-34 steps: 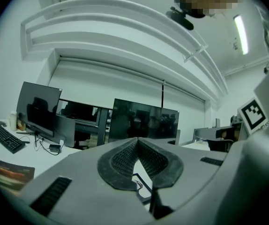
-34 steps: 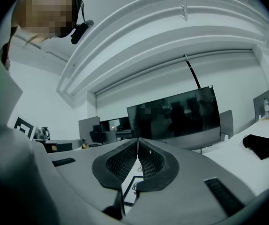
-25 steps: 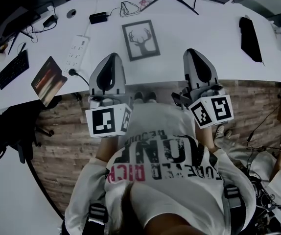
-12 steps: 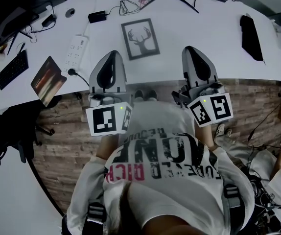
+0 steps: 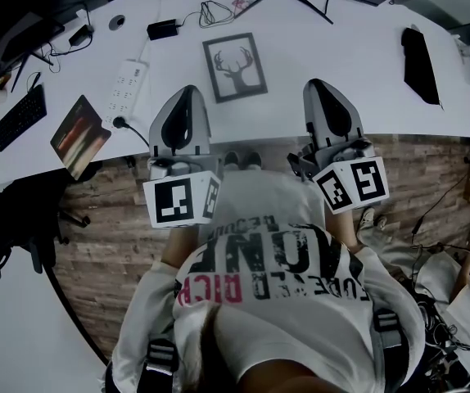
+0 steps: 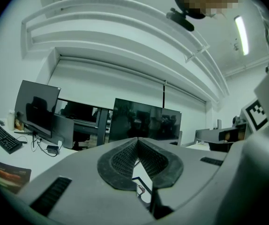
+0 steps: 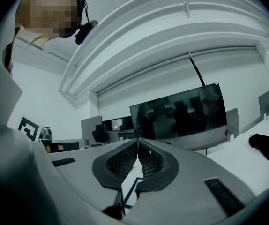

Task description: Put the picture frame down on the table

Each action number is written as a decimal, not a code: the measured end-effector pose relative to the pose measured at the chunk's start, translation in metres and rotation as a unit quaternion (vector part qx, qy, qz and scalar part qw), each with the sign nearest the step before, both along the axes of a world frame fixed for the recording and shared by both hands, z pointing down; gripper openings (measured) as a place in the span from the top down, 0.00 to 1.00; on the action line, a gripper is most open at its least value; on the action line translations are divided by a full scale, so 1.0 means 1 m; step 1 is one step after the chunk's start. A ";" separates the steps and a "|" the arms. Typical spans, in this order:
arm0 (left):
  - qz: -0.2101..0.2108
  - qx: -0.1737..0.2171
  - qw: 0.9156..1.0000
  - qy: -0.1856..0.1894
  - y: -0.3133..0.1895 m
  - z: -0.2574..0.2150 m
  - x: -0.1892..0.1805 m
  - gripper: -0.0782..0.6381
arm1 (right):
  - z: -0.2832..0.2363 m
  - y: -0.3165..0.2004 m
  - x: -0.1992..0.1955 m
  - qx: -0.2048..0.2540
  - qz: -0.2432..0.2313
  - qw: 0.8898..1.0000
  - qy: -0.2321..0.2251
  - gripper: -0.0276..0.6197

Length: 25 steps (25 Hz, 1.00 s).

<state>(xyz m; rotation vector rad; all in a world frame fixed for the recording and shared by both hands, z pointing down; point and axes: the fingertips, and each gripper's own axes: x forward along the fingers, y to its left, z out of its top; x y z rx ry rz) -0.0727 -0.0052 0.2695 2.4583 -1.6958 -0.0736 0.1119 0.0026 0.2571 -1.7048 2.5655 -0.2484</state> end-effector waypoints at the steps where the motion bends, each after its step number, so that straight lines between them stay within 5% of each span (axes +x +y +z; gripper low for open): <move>1: 0.000 0.000 1.000 0.000 0.000 0.000 0.000 0.89 | 0.000 0.000 0.000 0.000 0.000 1.000 0.000 0.95; 25: 0.000 -0.003 1.000 0.007 -0.006 0.003 -0.003 0.89 | 0.003 -0.002 -0.002 -0.005 0.003 1.000 0.002 0.95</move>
